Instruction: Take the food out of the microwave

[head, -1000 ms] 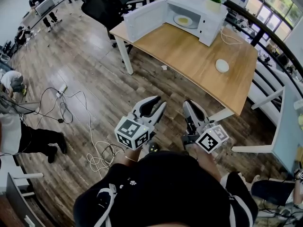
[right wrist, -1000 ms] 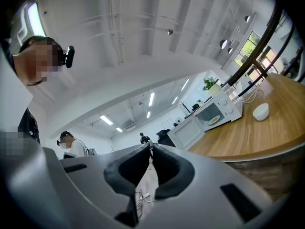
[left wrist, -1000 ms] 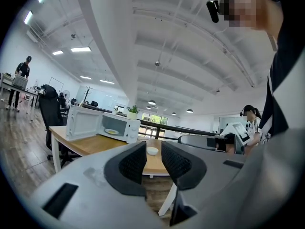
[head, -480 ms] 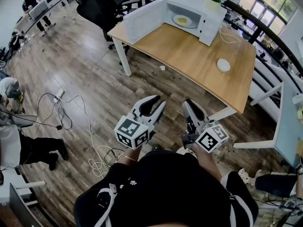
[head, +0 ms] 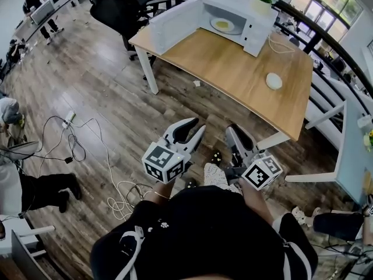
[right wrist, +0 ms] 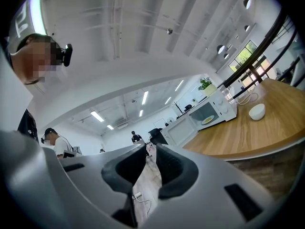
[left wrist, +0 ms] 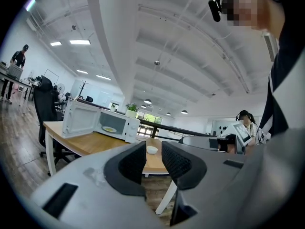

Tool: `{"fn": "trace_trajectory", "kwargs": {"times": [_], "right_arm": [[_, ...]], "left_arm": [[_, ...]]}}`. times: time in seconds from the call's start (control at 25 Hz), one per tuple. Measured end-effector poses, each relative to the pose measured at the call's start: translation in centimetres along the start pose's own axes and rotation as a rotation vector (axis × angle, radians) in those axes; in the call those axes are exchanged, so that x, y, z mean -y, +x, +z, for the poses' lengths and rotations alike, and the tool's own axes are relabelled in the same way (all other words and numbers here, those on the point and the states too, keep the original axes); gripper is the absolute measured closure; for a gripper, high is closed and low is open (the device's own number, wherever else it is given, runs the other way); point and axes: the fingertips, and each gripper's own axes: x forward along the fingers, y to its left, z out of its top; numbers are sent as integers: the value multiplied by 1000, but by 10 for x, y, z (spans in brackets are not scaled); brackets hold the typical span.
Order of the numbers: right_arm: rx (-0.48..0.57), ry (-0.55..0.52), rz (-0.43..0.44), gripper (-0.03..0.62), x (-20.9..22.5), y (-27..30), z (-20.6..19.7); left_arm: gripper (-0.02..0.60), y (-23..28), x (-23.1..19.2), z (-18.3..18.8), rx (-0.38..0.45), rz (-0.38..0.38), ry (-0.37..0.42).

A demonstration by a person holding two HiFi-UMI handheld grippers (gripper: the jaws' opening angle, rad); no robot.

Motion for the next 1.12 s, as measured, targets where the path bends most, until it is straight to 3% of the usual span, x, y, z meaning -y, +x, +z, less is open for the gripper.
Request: {"fn": "trace_trajectory", "kwargs": {"times": [0.4, 1.12], "right_arm": [[-8, 31, 60, 519, 25, 44, 11], [-17, 54, 97, 503, 111, 123, 61]], "left_arm": [[499, 23, -35, 9, -9, 58, 17], [497, 122, -101, 38, -10, 104, 25]]}}
